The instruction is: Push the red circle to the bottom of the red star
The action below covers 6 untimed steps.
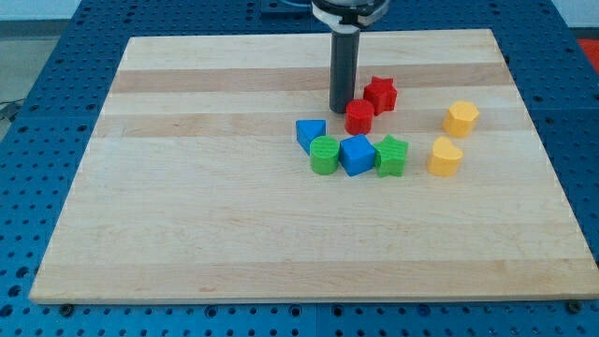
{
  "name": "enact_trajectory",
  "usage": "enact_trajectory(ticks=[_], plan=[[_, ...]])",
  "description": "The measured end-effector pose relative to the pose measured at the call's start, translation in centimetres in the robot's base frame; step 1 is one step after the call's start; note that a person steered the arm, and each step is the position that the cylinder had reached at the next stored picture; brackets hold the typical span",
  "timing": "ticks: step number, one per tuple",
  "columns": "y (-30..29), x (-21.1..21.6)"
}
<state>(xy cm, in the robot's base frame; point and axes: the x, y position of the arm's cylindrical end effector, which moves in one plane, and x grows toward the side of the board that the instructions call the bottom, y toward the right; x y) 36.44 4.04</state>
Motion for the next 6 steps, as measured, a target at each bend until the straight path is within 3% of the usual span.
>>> enact_trajectory(ticks=[2,6], plan=[[-0.8,2.4],[-2.4,2.4]])
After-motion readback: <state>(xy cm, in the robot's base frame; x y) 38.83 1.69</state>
